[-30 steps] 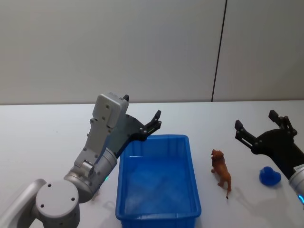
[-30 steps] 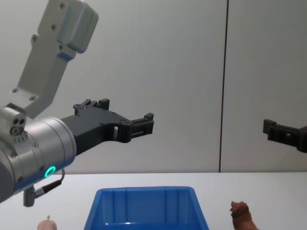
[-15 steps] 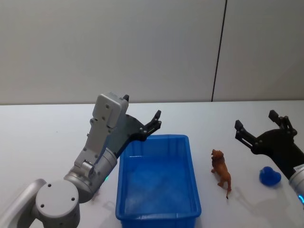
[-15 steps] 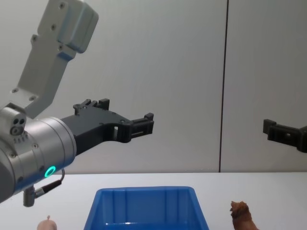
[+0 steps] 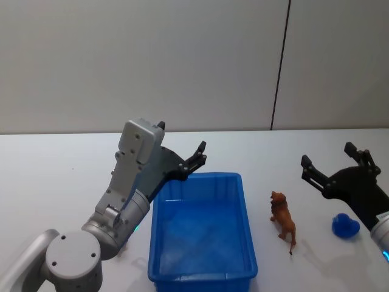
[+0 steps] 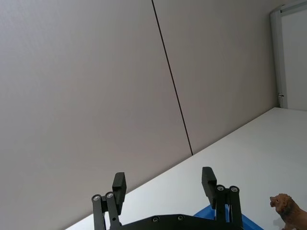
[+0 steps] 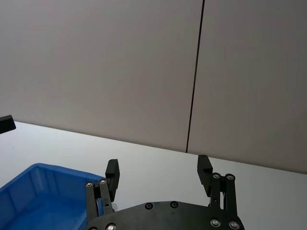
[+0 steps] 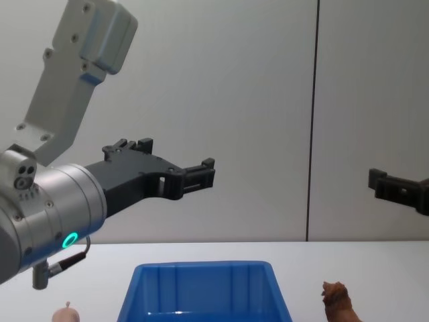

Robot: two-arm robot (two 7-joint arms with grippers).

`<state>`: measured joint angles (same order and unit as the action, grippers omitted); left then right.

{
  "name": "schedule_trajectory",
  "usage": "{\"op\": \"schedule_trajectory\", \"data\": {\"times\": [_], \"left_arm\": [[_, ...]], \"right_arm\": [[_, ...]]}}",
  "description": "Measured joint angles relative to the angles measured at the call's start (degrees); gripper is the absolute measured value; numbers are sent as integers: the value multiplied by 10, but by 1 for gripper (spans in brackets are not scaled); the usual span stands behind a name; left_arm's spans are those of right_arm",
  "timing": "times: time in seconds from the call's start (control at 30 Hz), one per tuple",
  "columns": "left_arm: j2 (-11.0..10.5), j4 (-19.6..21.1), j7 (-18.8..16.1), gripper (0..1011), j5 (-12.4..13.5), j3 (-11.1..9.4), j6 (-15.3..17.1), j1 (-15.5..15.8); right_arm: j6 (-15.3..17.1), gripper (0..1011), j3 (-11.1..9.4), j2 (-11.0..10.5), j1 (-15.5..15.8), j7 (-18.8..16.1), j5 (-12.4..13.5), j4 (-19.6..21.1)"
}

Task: Pick up the two dolls from the table and place them into the box.

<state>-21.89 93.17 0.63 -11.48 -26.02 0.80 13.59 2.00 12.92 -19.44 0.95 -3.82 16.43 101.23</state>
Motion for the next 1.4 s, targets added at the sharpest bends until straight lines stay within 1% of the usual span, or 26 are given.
{"op": "schedule_trajectory", "data": {"times": [0.17,0.33,0.37,0.5,0.6,0.8,0.9,1.0,1.2,1.23,1.27,1.4], "left_arm": [[0,0,0,1001,0,0,0,0],[0,0,0,1001,0,0,0,0],[0,0,0,1001,0,0,0,0],[0,0,0,1001,0,0,0,0],[0,0,0,1001,0,0,0,0],[0,0,0,1001,0,0,0,0],[0,0,0,1001,0,0,0,0],[0,0,0,1001,0,0,0,0],[0,0,0,1001,0,0,0,0],[0,0,0,1001,0,0,0,0],[0,0,0,1001,0,0,0,0],[0,0,0,1001,0,0,0,0]], "right_arm": [[6,1001,-4,-8,9,5,-1,5],[24,1001,-15,-28,26,18,-1,14],[31,1001,-21,-36,33,22,-1,16],[45,1001,-31,-52,44,29,0,19],[65,1001,-43,-70,54,36,1,19],[89,1001,-52,-84,55,32,-4,8],[95,1001,-53,-86,50,24,-8,-1],[102,1001,-52,-86,39,9,-16,-13],[114,1001,-39,-70,3,-29,-32,-58],[114,1001,-39,-70,3,-29,-32,-58],[117,1001,-36,-65,-5,-35,-36,-67],[124,1001,-30,-56,-19,-44,-41,-90]]}}
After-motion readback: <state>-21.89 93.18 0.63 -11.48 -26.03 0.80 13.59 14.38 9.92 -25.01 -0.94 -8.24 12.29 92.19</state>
